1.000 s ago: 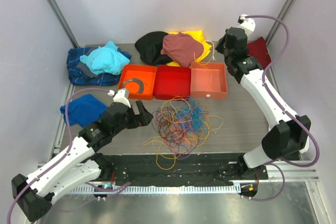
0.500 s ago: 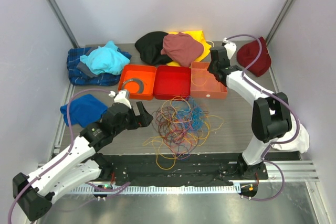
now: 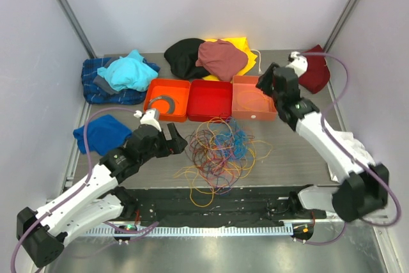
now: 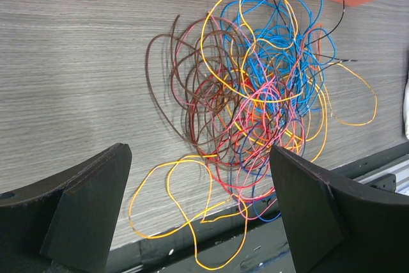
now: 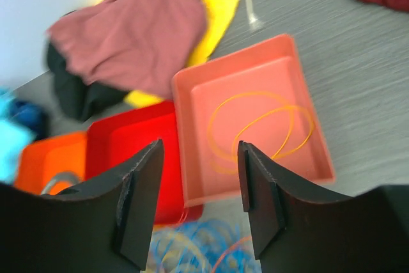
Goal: Untangle the cables
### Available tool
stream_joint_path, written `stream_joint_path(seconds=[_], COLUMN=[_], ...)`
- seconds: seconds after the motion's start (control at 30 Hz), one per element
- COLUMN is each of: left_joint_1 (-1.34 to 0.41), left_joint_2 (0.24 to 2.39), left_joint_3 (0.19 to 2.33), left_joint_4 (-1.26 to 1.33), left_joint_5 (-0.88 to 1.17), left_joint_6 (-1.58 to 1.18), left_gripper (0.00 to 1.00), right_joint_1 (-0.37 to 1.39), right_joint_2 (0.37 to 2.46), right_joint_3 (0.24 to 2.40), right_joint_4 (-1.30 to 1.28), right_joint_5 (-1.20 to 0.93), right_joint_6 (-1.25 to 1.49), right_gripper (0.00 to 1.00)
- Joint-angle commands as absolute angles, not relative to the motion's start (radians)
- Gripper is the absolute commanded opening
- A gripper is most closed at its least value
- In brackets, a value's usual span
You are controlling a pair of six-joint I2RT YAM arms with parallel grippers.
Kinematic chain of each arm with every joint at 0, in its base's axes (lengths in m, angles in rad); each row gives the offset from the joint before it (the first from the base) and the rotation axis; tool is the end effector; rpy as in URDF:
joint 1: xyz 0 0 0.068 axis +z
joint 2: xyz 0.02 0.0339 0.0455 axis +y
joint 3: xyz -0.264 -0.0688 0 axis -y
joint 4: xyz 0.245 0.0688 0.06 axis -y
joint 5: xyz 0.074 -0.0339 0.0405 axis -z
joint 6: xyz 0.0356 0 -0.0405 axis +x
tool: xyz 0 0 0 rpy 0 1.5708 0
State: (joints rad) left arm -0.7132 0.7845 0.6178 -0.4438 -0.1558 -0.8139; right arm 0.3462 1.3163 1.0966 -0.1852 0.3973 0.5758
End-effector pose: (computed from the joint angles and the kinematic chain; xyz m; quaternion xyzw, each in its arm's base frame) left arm 0.1353 -0.1098 0.2559 -0.0804 0.8813 -0.2686 0.3804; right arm 0.2906 0.0902 0.3321 0.2017 0.8006 0.0925 0.5566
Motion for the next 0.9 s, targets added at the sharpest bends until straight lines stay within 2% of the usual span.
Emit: stream_joint_path(seconds=[0.0,0.13,0.33,0.47,0.7,0.87], left_joint_1=[-0.718,-0.718,-0.718,-0.718,-0.718,-0.718], left_joint_2=[0.81,0.853,0.902,0.928,0.951,0.931], left_joint_3=[0.615,0.635,0.652,0.652,0.652,0.626], left_joint_4=[-0.368,-0.351,-0.331,-0.311,-0.291,-0.285], left_joint_5=[-0.15,-0.138,-0.123,-0.115,-0.095,-0.091], left_joint_6=[-0.834,-0.839,-0.844,-0.85,-0.857,-0.861], left_gripper=[0.96,0.95,0.95,0.95,0.95,0.95], right_joint_1=[0.525,0.681,0.871,0.885,0.89,0.928], right_joint_2=[1.12,1.01,0.853,0.692,0.683,0.797], right_joint_3=[0.896,0.706,0.559,0.522,0.526,0.497], right_joint_4=[-0.175,-0.208,-0.363,-0.431,-0.512,-0.498], right_joint_5=[0.4,0.468,0.632,0.669,0.546,0.41], right_joint_6=[0.633,0.708,0.888,0.946,1.0,0.972], right_gripper=[0.57,0.56,0.54,0.56,0.56,0.56])
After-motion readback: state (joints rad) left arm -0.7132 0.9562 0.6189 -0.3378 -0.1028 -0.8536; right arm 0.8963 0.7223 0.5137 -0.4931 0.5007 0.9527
